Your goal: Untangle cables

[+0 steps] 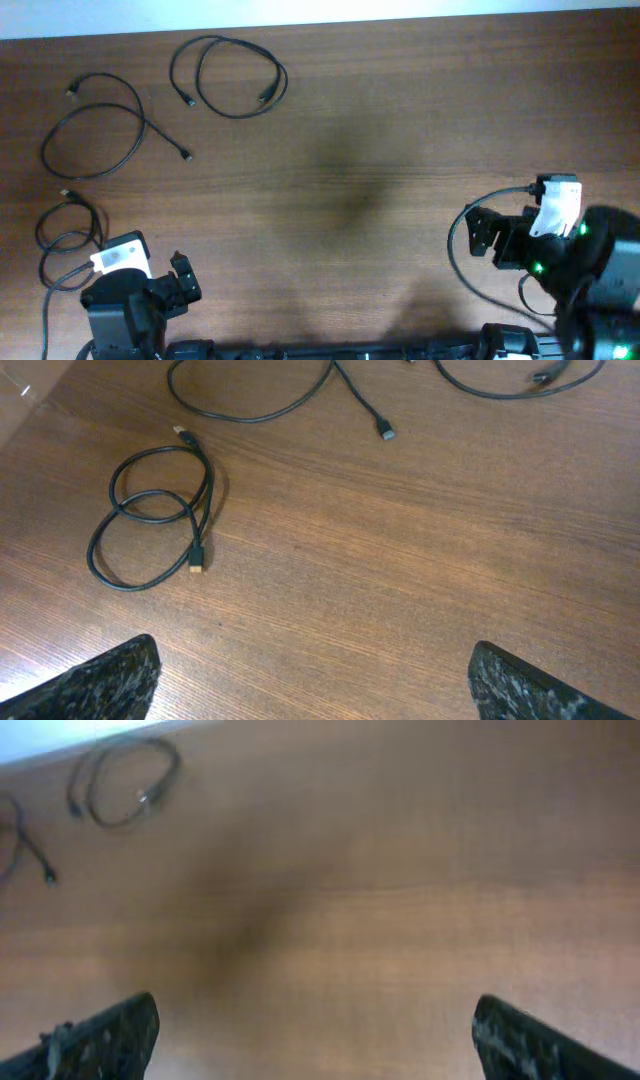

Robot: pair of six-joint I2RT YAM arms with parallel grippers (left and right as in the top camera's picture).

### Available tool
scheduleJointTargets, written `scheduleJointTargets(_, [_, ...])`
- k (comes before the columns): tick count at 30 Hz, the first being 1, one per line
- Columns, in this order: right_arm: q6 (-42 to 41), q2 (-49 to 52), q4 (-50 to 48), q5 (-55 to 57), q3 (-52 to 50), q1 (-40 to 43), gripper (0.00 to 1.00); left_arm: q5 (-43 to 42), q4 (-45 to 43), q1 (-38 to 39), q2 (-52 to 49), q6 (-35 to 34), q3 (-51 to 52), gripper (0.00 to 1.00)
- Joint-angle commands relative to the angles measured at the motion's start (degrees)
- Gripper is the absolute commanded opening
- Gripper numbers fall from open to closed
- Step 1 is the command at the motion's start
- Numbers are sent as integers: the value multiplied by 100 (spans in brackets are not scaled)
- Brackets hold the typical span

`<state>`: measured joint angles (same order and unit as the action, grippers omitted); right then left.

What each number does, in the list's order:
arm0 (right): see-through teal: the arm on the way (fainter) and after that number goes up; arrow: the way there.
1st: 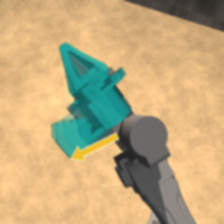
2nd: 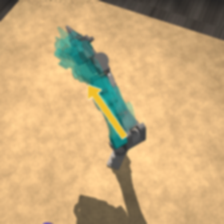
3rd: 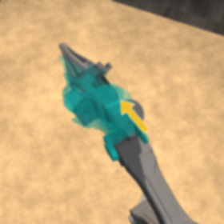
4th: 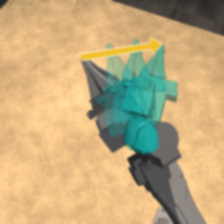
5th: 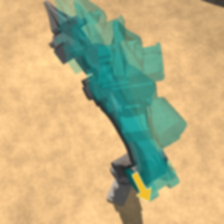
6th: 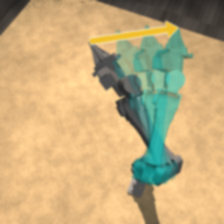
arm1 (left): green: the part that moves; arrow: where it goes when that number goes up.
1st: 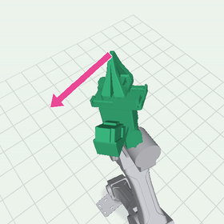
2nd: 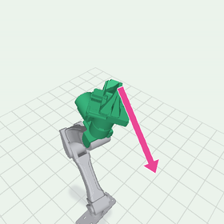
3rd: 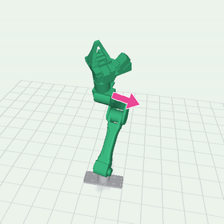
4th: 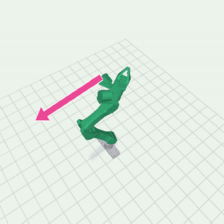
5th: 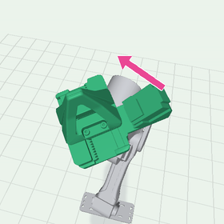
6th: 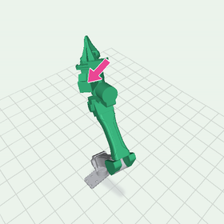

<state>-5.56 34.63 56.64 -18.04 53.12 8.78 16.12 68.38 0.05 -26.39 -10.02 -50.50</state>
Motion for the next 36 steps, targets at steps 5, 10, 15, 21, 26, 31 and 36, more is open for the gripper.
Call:
scheduleJointTargets(5, [61, -1989, -2129, -133, -1991, -96, 99, 66, 9, 26, 24, 50, -20, 99])
scheduleJointTargets(10, [-245, -3134, -3523, -164, -3191, -151, 99, 66, 9, 28, 24, 50, -20, 99])
scheduleJointTargets(15, [-243, -3370, -4605, 70, -3759, -597, 99, 63, 9, 26, 24, 50, -20, 99])
scheduleJointTargets(21, [-238, -3373, -4929, 402, -3947, -769, 99, 66, 9, 28, 22, 50, -20, 99])
scheduleJointTargets(26, [-240, -3445, -5718, 483, -4264, -769, 99, 66, 9, 28, 22, 50, -20, 99])
scheduleJointTargets(31, [-238, -3445, -6063, 525, -4533, -769, 99, 63, 9, 26, 22, 50, -20, 99])
scheduleJointTargets(36, [-243, -3445, -6540, 520, -4907, -769, 99, 66, 9, 26, 22, 50, -20, 99])
